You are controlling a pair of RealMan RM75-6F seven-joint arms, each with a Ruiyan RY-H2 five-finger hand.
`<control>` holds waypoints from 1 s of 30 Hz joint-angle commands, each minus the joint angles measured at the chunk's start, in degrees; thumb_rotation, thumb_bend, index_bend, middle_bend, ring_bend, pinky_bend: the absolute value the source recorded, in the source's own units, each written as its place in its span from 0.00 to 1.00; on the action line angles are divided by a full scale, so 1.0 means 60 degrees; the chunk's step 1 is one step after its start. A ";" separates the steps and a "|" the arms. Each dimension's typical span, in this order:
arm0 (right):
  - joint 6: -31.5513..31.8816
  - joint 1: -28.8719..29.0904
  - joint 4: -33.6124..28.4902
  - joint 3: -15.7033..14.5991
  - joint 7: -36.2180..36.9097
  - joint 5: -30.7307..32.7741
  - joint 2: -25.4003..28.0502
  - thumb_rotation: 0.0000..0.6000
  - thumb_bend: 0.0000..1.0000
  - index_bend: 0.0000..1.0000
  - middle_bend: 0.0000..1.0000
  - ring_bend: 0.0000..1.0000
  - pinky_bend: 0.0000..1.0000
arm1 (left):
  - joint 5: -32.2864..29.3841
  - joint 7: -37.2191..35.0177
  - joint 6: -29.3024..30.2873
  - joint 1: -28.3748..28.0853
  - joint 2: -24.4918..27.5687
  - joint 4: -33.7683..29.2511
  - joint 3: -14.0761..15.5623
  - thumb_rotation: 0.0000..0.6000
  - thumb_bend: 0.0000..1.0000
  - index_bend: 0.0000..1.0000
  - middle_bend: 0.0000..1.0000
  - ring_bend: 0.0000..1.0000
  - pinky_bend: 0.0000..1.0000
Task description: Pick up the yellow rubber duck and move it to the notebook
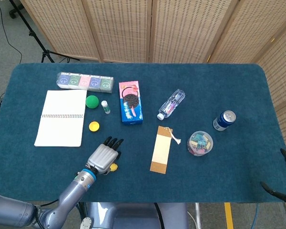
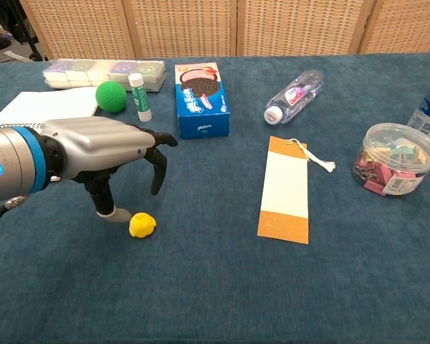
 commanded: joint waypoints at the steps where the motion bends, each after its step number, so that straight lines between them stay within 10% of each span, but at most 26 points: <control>1: -0.0006 -0.0002 -0.0004 0.0003 0.0005 0.0008 0.0004 1.00 0.00 0.03 0.00 0.00 0.00 | -0.0026 0.0009 0.0027 -0.0039 -0.0053 0.0045 0.0045 1.00 0.25 0.46 0.00 0.00 0.00; 30: -0.0055 0.0004 0.0018 -0.0008 0.0106 -0.0031 0.0049 1.00 0.00 0.03 0.00 0.00 0.00 | -0.0262 0.0242 0.0333 -0.0302 -0.0859 0.0785 0.0411 1.00 0.26 0.48 0.00 0.00 0.00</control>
